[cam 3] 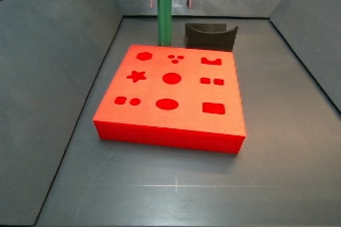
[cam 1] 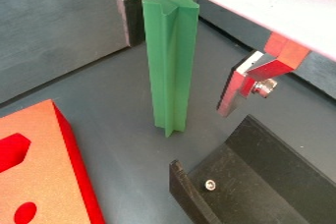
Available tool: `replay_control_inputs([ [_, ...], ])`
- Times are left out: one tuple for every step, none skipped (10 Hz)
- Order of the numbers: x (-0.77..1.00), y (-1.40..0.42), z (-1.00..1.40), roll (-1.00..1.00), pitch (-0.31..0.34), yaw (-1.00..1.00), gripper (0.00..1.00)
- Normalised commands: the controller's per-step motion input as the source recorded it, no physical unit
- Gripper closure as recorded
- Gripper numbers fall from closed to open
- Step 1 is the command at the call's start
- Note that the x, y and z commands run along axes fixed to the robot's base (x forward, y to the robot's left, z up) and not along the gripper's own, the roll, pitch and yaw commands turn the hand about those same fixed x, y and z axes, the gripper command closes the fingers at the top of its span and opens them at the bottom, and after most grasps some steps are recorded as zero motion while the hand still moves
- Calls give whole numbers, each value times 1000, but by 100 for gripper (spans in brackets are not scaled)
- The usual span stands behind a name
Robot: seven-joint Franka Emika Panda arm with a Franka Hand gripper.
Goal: Pick up the star object. Move up. Move to above the board. Insert the star object.
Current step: Pick up the star object.
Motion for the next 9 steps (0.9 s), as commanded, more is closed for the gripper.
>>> replay_control_inputs([
  [-186, 206, -23, -67, -89, 0, 0],
  [-83, 163, -40, -51, -36, 0, 0],
  [-14, 0, 0, 0, -4, -14, 0],
  [0, 9, 0, -10, 0, 0, 0],
  [20, 43, 0, -17, 13, 0, 100],
  [0, 0, 0, 0, 0, 0, 100],
  [0, 0, 0, 0, 0, 0, 100],
  [0, 0, 0, 0, 0, 0, 100],
  [0, 0, 0, 0, 0, 0, 100],
])
